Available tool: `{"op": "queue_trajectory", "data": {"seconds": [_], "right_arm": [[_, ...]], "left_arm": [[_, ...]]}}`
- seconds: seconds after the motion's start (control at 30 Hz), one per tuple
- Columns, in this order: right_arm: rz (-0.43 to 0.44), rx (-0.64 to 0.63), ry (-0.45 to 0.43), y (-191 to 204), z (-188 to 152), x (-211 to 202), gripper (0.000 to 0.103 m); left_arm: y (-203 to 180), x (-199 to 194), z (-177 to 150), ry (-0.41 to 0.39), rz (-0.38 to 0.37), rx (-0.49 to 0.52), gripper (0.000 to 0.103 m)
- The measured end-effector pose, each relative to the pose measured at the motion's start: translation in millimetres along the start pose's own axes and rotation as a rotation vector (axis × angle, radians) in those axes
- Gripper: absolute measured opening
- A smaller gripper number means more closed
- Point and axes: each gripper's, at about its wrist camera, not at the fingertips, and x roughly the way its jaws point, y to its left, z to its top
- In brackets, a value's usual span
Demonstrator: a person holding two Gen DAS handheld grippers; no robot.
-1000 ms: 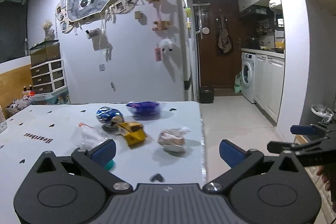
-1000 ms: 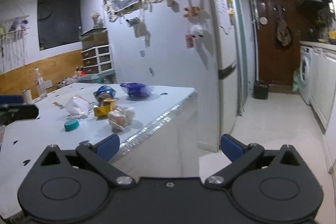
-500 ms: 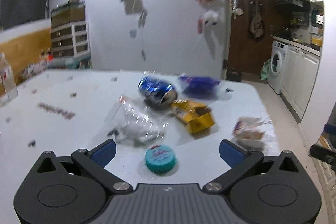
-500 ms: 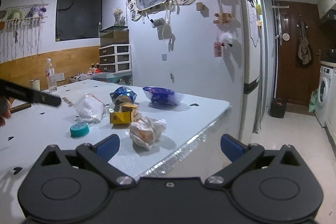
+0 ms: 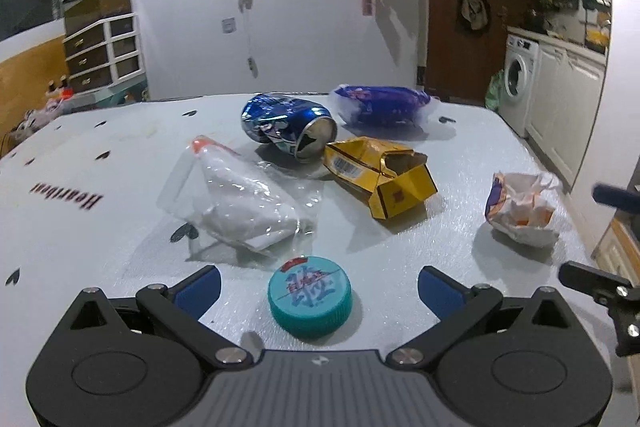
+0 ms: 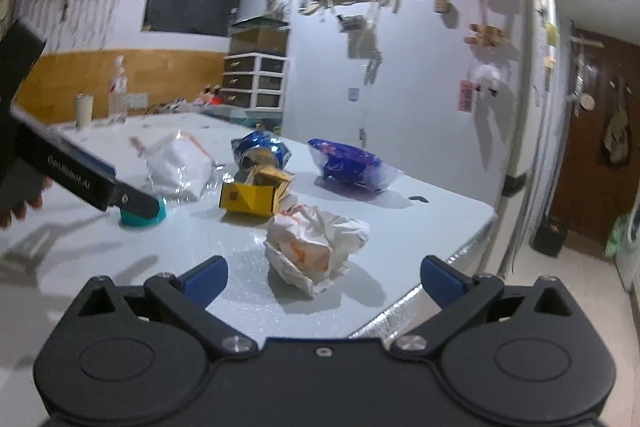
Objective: Collect trash
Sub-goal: 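Grasp the teal bottle cap with left tool while right tool grasps crumpled white tissue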
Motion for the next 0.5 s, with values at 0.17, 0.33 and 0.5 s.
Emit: {"op": "queue_trajectory", "data": {"seconds": [0.17, 0.33, 0.5], "right_arm": [[0.05, -0.092, 0.01, -6.0, -2.1, 20.5, 0.103], [0.092, -0.083, 0.026, -18.5, -0.3, 39.1, 0.103], [0.148, -0.076, 0.006, -26.2, 4.9, 54.4, 0.103]], "left_arm": [[-8.7, 12.8, -4.4, 0.022, -0.013, 0.062, 0.102], [-8.7, 14.5, -7.0, 0.014, -0.056, 0.052, 0.096], [-8.0, 11.6, -8.3, 0.01, -0.087, 0.034, 0.085]]}}
